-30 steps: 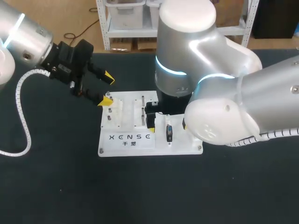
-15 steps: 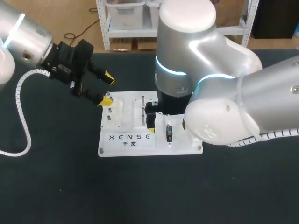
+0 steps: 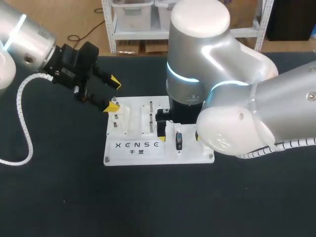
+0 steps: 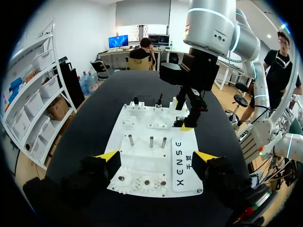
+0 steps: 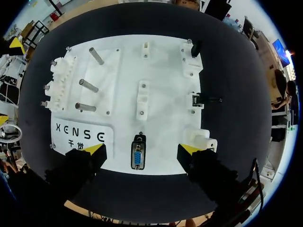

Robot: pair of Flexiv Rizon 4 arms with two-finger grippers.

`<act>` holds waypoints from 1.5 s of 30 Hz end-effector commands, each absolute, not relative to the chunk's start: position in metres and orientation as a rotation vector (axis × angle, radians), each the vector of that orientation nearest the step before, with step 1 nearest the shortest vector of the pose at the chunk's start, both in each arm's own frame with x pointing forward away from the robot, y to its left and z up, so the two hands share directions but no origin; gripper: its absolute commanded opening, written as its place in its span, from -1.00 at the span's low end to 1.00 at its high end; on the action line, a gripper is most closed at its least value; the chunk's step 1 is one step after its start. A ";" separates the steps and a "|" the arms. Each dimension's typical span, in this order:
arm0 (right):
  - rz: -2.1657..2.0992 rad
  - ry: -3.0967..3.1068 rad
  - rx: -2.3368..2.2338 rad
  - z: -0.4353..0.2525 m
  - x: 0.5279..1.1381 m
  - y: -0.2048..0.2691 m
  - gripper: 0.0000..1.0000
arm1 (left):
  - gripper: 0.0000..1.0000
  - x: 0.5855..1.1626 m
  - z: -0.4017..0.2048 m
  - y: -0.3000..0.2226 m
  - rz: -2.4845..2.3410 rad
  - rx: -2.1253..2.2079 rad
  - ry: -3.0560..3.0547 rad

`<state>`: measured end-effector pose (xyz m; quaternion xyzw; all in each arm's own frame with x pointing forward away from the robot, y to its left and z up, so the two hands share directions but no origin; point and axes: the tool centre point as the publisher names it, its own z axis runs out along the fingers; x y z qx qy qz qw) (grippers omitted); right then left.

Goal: Insert the USB connector, Ethernet cable, and multi-pin plug into their matching sockets one by one.

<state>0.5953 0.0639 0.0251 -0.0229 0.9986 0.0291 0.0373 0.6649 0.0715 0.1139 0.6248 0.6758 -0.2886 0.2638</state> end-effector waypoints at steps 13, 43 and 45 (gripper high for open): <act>0.094 3.059 -0.068 0.016 0.595 0.074 -1.00 | 1.00 0.664 0.113 0.072 -0.779 1.688 1.823; 0.063 2.870 0.037 0.078 0.585 -0.002 -1.00 | 1.00 0.664 0.113 0.072 -0.779 1.688 1.823; 0.056 2.868 0.041 0.078 0.586 -0.005 -1.00 | 1.00 0.664 0.113 0.072 -0.779 1.688 1.823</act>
